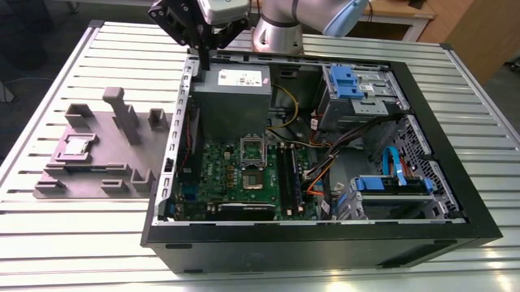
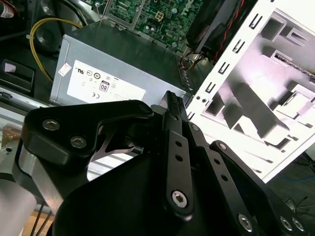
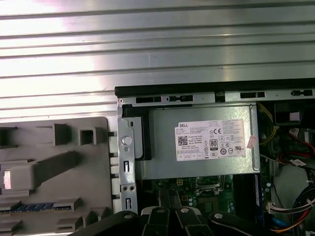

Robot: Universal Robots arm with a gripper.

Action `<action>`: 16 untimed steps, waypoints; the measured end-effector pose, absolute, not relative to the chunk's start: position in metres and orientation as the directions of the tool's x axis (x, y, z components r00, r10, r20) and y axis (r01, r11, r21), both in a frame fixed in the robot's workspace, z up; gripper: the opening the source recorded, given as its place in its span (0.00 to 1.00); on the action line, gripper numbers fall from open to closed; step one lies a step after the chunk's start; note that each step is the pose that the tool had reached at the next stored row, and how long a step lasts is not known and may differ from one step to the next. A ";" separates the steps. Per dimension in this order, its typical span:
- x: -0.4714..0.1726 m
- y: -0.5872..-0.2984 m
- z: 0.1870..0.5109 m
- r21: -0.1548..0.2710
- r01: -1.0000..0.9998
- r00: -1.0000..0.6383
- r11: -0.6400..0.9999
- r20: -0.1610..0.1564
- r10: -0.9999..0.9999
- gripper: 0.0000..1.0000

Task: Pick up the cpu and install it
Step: 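Reach for the cpu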

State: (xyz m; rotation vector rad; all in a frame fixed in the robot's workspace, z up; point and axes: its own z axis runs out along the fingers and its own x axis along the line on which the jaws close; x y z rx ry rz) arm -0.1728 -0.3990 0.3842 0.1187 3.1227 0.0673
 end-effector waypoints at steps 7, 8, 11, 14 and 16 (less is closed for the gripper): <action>-0.175 -0.399 0.384 0.044 0.075 -0.997 0.996 -0.014 0.076 0.11; -0.176 -0.399 0.384 0.044 0.076 -0.997 0.996 -0.014 0.076 0.11; -0.176 -0.399 0.384 0.044 0.076 -0.997 0.996 -0.014 0.076 0.11; -0.177 -0.399 0.384 0.044 0.076 -0.997 0.996 -0.014 0.076 0.11; -0.178 -0.399 0.384 0.044 0.076 -0.997 0.996 -0.014 0.076 0.11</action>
